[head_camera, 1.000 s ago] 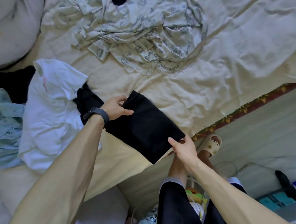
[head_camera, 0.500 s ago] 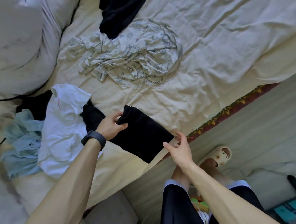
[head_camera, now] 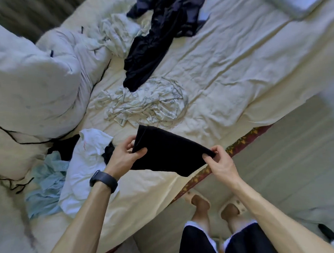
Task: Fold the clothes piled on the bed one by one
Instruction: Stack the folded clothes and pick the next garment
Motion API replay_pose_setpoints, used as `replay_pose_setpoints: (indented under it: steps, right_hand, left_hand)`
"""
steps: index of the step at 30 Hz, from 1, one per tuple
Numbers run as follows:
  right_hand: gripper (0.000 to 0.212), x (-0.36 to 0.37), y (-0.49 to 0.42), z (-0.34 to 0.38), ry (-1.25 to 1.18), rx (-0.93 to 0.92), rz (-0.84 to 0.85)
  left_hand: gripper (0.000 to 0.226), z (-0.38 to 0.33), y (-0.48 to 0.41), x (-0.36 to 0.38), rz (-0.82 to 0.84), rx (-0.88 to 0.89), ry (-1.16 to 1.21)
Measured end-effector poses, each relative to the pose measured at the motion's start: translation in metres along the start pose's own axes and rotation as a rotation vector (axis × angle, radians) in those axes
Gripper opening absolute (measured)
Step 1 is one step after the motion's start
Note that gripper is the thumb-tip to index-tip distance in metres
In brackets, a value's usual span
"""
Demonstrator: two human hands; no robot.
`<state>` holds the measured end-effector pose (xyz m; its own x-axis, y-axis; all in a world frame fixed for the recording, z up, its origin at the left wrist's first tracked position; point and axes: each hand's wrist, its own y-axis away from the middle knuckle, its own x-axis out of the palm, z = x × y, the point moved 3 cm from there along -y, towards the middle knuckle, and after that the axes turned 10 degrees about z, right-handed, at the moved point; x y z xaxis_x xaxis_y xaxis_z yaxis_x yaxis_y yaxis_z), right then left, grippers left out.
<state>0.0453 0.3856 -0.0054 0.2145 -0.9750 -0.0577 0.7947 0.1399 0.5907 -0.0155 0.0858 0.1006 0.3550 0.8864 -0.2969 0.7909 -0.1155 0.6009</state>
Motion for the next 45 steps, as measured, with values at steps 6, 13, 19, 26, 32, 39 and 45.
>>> replay_pose_setpoints:
  steps: [6,13,19,26,32,39,45]
  right_hand:
    - [0.017,-0.172,0.1,0.186,-0.113,-0.434,-0.196]
    - [0.019,-0.279,0.134,0.236,-0.179,-0.531,-0.257]
    - [0.018,-0.341,0.119,0.217,-0.309,-0.405,-0.305]
    - [0.018,-0.413,0.063,0.202,-0.394,-0.277,-0.427]
    - [0.016,-0.464,-0.01,0.212,-0.4,-0.182,-0.487]
    - [0.018,-0.505,-0.107,0.22,-0.428,-0.074,-0.533]
    - [0.018,-0.535,-0.212,0.227,-0.502,0.012,-0.523]
  left_hand:
    - [0.047,-0.199,0.031,0.042,0.101,0.367,0.23]
    - [0.03,-0.339,0.018,0.111,0.284,0.424,0.26]
    - [0.036,-0.361,-0.041,0.171,0.33,0.248,0.331]
    - [0.044,-0.39,-0.144,0.23,0.456,0.094,0.368]
    - [0.048,-0.437,-0.239,0.253,0.487,-0.013,0.352]
    - [0.046,-0.492,-0.34,0.261,0.398,-0.114,0.242]
    - [0.041,-0.536,-0.454,0.263,0.318,-0.13,0.128]
